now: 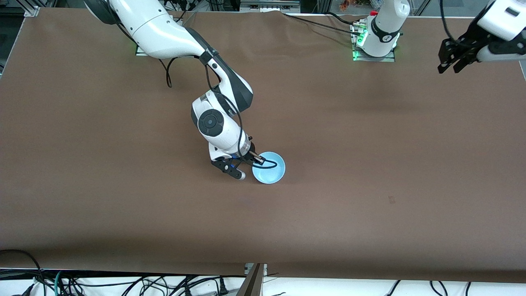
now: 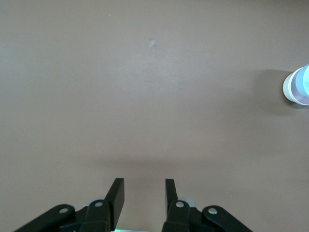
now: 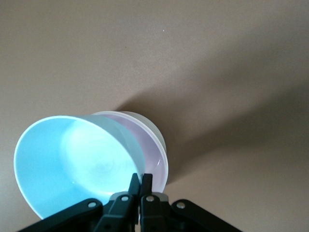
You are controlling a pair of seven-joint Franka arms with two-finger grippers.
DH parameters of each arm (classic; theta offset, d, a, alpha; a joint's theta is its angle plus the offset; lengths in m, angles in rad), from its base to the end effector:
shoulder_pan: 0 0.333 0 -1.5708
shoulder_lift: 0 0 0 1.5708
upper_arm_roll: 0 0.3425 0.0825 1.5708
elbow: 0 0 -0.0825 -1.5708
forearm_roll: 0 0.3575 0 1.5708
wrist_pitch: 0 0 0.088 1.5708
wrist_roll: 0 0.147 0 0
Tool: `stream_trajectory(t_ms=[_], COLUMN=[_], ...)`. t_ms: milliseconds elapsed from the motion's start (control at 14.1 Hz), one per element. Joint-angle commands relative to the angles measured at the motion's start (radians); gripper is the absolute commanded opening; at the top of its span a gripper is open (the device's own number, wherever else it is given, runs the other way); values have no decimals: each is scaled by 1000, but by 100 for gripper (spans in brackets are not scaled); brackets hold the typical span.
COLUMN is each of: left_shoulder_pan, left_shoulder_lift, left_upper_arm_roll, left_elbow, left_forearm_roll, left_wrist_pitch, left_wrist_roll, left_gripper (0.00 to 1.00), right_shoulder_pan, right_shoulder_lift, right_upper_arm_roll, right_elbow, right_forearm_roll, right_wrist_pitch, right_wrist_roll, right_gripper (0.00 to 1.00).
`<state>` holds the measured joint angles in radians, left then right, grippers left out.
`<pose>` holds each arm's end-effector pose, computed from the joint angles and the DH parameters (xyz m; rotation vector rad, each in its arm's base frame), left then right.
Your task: Stack pink and blue bowls on white bowl
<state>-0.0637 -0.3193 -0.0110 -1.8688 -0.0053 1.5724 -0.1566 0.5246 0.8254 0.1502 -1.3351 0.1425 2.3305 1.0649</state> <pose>0.4165 -0.0327 0.6292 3.1343 0.1292 0.0353 0.6087 0.4603 0.2504 -2.7635 0.7606 0.0761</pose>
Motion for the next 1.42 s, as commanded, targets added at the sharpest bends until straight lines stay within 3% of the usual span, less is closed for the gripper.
stream_trajectory(t_ms=[0, 71, 213, 426, 496, 567, 638, 709, 780, 993, 1206, 1348], left_shoulder_pan=[2, 2, 2, 4, 4, 7, 8, 8, 8, 8, 8, 10], left_shoulder_lift=[14, 17, 35, 86, 98, 107, 124, 140, 150, 158, 166, 166], left_upper_arm_roll=[2, 2, 3, 3, 3, 3, 3, 5, 3, 5, 5, 3], left_elbow=[31, 25, 22, 34, 36, 36, 36, 39, 40, 39, 39, 39], left_forearm_roll=[5, 5, 5, 5, 5, 5, 5, 5, 5, 5, 5, 5], left_wrist_pitch=[-41, -40, -34, 3, 14, 29, 44, 57, 64, 74, 74, 74], left_wrist_roll=[26, 28, 29, 28, 28, 28, 28, 28, 28, 28, 26, 26], left_gripper=[81, 91, 100, 100, 100, 100, 100, 100, 100, 100, 100, 100], right_shoulder_pan=[9, 9, 9, 11, 11, 11, 11, 11, 9, -11, -43, -84], right_shoulder_lift=[18, 23, 27, 35, 41, 41, 41, 37, 26, -37, -149, -228], right_upper_arm_roll=[-6, -6, -6, -6, -6, -4, -6, -6, -6, -18, -119, -170], right_elbow=[20, 20, 20, 20, 20, 20, 20, 24, 31, 60, 28, 24], right_forearm_roll=[3, 3, 3, 5, 5, 3, 3, 0, -6, -14, -38, -41], right_wrist_pitch=[-7, -5, -5, 0, 0, 0, 0, -6, -20, -117, -183, -340], right_wrist_roll=[17, 17, 18, 23, 23, 23, 23, 20, 12, -2, -190, -320], right_gripper=[0, 0, 0, 0, 10, 29, 56, 94, 100, 100, 100, 100])
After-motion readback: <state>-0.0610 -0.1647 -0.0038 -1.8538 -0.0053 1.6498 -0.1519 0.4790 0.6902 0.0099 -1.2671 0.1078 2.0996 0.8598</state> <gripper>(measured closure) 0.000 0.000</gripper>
